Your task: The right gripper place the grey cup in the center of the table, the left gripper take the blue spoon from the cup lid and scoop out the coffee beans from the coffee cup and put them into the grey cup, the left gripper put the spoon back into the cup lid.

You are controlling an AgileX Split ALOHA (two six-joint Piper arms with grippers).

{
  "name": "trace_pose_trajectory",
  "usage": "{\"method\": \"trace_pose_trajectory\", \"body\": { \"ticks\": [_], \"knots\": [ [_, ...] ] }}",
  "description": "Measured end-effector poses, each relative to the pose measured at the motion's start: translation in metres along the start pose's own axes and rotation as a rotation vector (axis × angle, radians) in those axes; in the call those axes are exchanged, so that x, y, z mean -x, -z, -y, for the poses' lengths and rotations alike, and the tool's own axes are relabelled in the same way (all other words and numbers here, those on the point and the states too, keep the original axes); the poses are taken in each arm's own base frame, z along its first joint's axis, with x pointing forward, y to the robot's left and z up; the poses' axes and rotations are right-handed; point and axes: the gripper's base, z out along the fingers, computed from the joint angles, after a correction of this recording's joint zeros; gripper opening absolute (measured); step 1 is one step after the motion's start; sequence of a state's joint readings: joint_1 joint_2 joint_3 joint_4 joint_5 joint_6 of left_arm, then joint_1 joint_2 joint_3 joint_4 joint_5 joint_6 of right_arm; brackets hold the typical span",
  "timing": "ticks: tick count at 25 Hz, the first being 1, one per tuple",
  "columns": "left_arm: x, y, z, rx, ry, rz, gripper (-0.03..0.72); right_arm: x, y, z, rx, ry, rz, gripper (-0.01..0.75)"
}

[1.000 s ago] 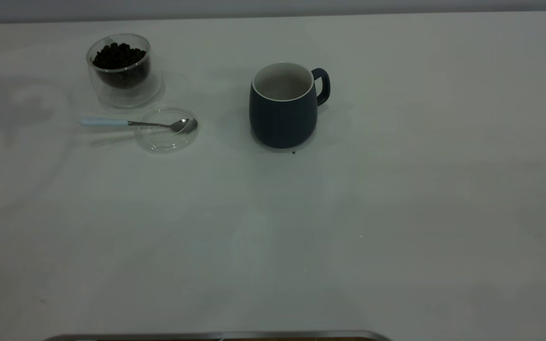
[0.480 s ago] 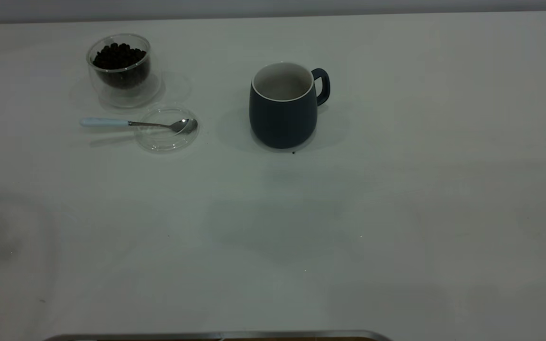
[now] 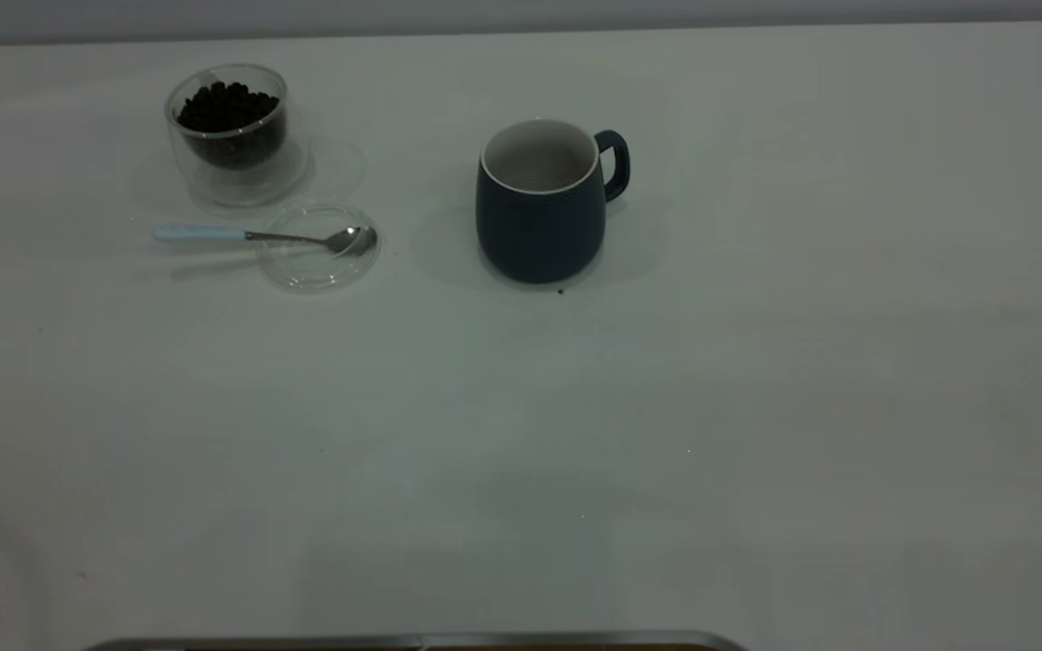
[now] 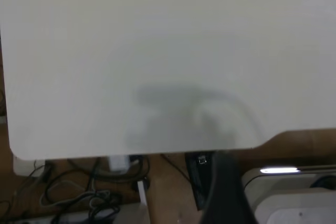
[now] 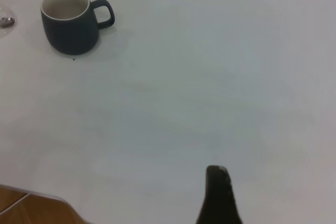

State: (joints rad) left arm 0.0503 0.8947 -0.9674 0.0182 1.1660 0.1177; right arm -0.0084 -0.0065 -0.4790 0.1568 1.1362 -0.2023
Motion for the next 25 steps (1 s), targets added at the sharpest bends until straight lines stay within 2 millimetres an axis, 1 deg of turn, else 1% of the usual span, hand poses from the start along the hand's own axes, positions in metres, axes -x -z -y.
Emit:
{"method": "trace_pose_trajectory", "body": {
  "ticks": [5,8,11,15,18,21,25],
  "knots": [
    [-0.032,0.004,0.004,0.002,0.009,0.041,0.593,0.000,0.000,0.000,0.000,0.000,0.000,0.592],
    [-0.054,0.003,0.008,-0.005,0.037,0.074,0.593,0.000,0.000,0.000,0.000,0.000,0.000,0.592],
    [-0.081,0.003,0.014,-0.028,0.041,0.134,0.593,0.000,0.000,0.000,0.000,0.000,0.000,0.592],
    [-0.116,-0.001,0.021,-0.065,0.030,0.227,0.593,0.000,0.000,0.000,0.000,0.000,0.000,0.592],
    [-0.136,-0.008,0.023,-0.067,0.026,0.273,0.592,0.000,0.000,0.000,0.000,0.000,0.000,0.592],
    [-0.149,-0.017,0.024,-0.065,0.026,0.310,0.592,0.000,0.000,0.000,0.000,0.000,0.000,0.592],
    [-0.160,-0.022,0.025,-0.062,0.028,0.368,0.592,0.000,0.000,0.000,0.000,0.000,0.000,0.592]
  ]
}}
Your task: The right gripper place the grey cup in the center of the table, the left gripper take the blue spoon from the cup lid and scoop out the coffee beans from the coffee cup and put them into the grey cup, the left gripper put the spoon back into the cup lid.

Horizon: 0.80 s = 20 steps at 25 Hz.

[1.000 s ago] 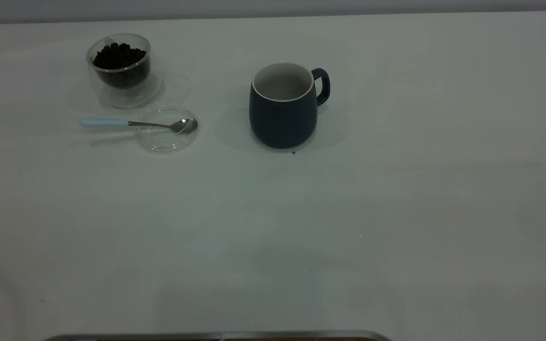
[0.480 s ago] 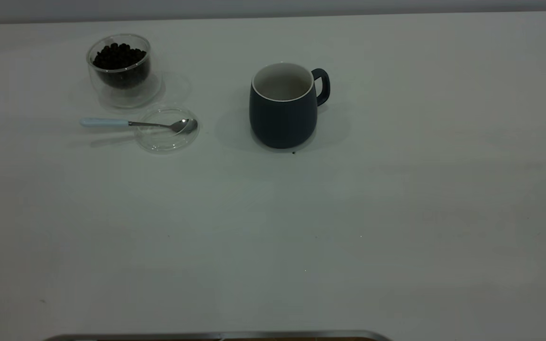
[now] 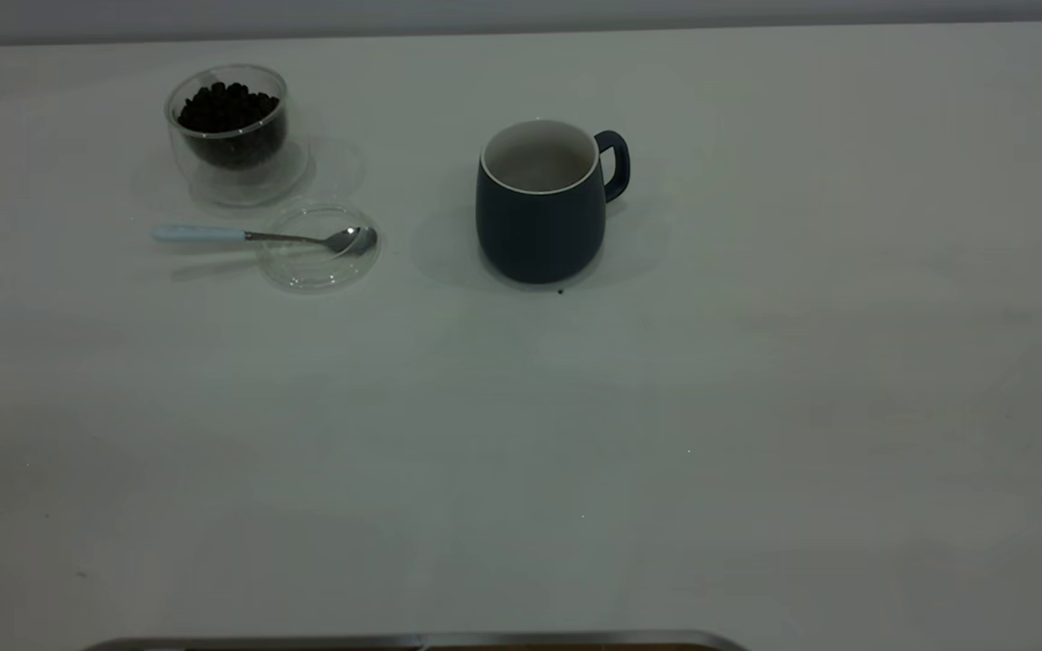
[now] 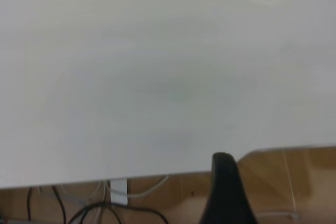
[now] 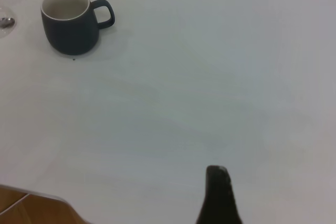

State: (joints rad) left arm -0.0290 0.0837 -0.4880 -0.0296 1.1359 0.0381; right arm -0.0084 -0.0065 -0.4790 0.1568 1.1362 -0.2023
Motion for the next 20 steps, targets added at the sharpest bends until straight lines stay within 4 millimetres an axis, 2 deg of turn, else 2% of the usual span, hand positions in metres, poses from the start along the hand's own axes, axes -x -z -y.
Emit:
{"method": "trace_pose_trajectory", "body": {
  "ticks": [6,20],
  "knots": [
    [-0.0104,0.0082,0.0002,0.006,-0.002,0.095,0.592,0.0000,0.0000,0.0000,0.000,0.000,0.000,0.592],
    [-0.0108,0.0085,0.0005,0.003,0.001,0.099,0.592,0.0000,0.0000,0.0000,0.000,0.000,0.000,0.592]
  ]
}}
